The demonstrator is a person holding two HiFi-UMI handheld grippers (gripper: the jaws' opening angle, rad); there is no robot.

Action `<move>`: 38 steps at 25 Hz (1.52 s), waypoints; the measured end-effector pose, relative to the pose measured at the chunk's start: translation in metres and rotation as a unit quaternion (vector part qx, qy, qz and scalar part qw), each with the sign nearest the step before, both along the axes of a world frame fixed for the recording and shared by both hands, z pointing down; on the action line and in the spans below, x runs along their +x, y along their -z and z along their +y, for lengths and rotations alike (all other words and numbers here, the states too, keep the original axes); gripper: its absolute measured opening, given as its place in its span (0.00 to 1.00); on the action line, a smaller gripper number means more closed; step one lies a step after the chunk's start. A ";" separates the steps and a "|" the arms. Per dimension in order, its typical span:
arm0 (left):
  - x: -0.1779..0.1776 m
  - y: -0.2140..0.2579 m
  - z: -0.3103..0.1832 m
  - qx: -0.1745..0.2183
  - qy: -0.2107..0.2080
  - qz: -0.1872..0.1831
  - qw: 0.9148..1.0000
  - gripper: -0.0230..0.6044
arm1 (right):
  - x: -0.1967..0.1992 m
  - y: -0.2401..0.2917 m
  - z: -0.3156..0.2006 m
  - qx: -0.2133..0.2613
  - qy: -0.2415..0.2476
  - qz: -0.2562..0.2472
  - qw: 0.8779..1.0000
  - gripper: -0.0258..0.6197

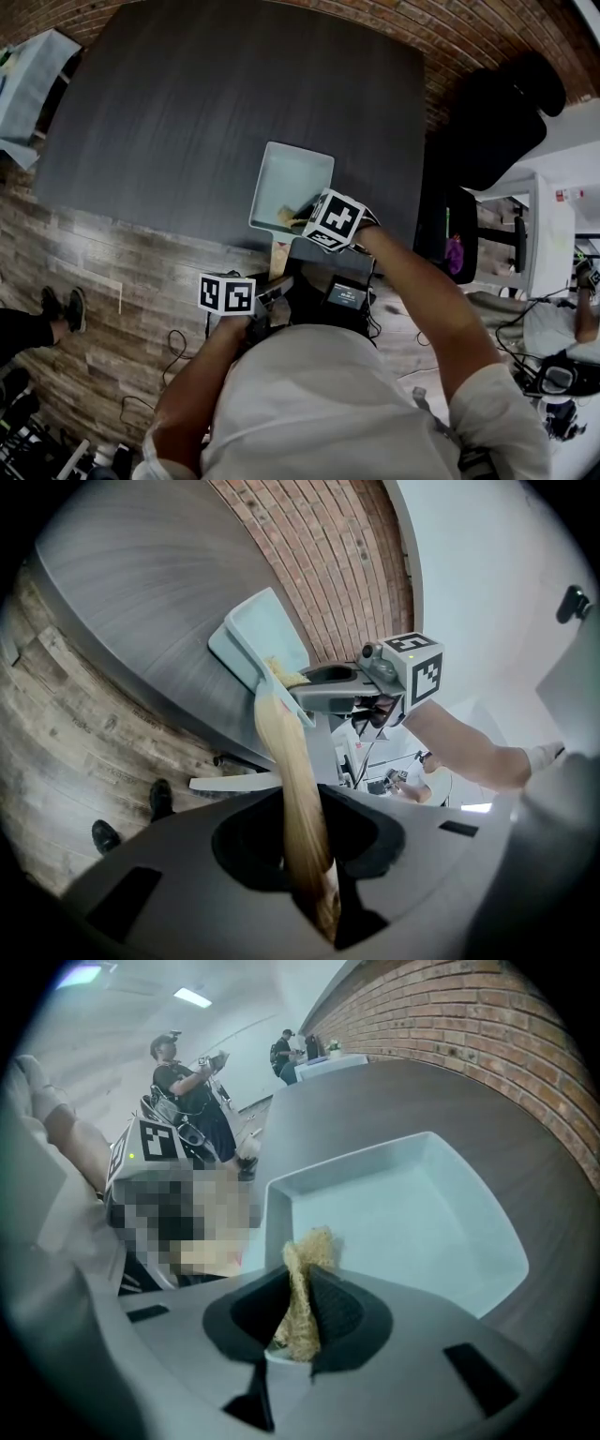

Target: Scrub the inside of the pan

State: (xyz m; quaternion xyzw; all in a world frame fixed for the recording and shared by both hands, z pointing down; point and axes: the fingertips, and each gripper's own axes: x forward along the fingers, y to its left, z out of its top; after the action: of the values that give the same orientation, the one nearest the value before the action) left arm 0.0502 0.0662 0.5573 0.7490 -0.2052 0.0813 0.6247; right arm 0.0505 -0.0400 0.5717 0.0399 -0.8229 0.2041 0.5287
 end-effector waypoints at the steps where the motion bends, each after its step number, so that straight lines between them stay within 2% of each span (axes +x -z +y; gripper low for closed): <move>1: 0.000 0.000 0.000 0.000 0.000 0.000 1.000 0.17 | 0.000 0.000 0.001 -0.007 0.001 -0.001 1.000 0.15; 9: 0.001 0.000 0.000 0.000 -0.003 -0.003 1.000 0.17 | 0.000 0.006 0.006 -0.085 -0.003 -0.015 0.996 0.15; 16: -0.001 -0.001 0.001 -0.002 -0.008 -0.006 1.000 0.17 | -0.004 0.012 0.008 -0.110 0.000 -0.039 0.993 0.15; 24: 0.000 -0.001 0.003 -0.005 -0.011 -0.007 1.000 0.17 | -0.015 0.043 0.003 -0.106 -0.002 -0.115 0.988 0.15; 26: 0.001 -0.001 0.003 -0.005 -0.011 -0.008 1.000 0.17 | -0.018 0.048 -0.009 -0.088 -0.021 -0.131 0.987 0.15; 29: 0.001 -0.001 0.002 -0.005 -0.010 -0.009 1.000 0.17 | -0.019 0.048 -0.040 -0.029 -0.068 -0.138 0.988 0.15; 33: 0.001 -0.001 0.003 -0.005 -0.012 -0.016 1.000 0.17 | -0.019 0.044 -0.077 0.058 -0.116 -0.123 0.984 0.15; 38: 0.001 -0.002 0.004 -0.011 -0.013 -0.012 1.000 0.17 | -0.024 0.041 -0.109 0.128 -0.157 -0.102 0.974 0.15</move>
State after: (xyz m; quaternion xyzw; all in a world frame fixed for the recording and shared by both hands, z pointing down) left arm 0.0514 0.0706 0.5593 0.7439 -0.2022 0.1009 0.6289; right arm 0.0266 -0.1491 0.5309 0.2150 -0.8751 0.1803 0.3943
